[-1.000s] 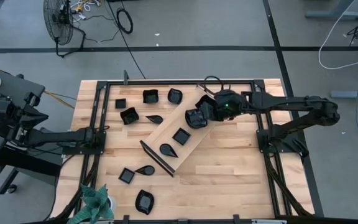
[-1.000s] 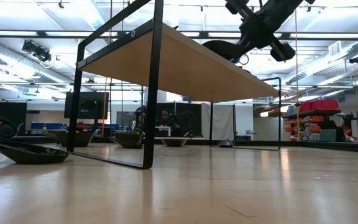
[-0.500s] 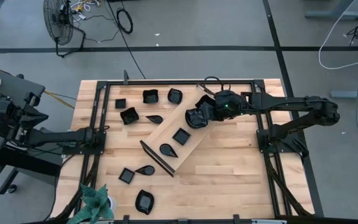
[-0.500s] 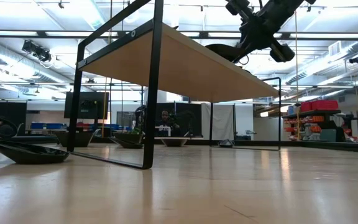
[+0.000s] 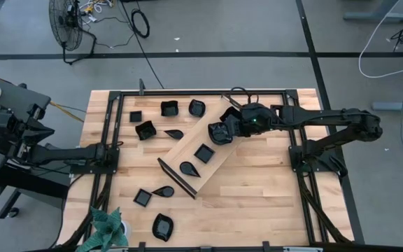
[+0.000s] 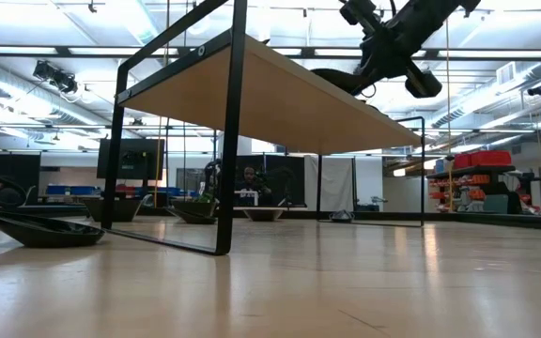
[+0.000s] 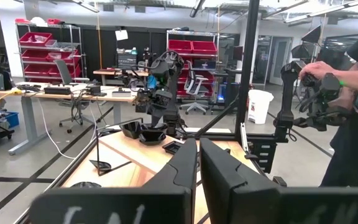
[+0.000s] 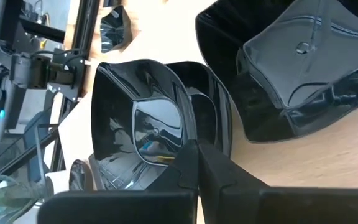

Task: Pick & Place Mini shaped plates
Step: Stack the black leaf shaped bowl on top of the black leaf shaped bowl on the shelf

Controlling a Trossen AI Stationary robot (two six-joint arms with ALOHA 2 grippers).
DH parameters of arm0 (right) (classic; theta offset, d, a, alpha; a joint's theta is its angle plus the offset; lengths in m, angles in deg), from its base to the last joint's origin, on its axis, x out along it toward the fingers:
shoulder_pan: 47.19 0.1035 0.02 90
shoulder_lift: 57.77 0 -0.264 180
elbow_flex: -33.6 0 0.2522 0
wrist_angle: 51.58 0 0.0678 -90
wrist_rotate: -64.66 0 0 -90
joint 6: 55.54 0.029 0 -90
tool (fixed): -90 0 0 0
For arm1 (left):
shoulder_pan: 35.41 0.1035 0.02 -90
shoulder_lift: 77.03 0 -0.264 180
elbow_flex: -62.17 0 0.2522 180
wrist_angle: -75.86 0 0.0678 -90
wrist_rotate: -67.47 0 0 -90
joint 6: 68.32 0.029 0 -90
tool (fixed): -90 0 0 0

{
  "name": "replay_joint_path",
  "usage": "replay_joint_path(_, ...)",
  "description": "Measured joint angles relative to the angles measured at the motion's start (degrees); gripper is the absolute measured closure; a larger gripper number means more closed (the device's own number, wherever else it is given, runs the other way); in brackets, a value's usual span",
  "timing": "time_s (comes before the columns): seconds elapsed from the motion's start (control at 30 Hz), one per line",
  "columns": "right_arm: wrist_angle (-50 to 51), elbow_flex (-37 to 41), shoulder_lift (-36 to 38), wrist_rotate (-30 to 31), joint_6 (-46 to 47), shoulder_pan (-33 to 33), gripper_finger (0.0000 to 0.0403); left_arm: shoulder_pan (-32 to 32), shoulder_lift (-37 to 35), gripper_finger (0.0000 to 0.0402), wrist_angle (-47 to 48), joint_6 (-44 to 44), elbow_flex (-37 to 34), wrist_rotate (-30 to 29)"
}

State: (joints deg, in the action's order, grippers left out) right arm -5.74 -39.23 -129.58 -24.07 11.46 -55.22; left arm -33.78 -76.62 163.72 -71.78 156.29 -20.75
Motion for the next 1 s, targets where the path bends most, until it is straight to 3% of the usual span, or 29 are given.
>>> replay_joint_path(0.53, 0.04, 0.0, 0.01, -0.25, -0.19, 0.0, 0.0373, 0.01, 0.0, 0.0376, 0.0, 0.0, 0.0, -0.02)
replay_joint_path(1.0, 0.27, 0.0, 0.29, -0.22, -0.21, 0.0, 0.0296, 0.0, 0.0, 0.0376, -0.02, 0.0, 0.0, 0.0)
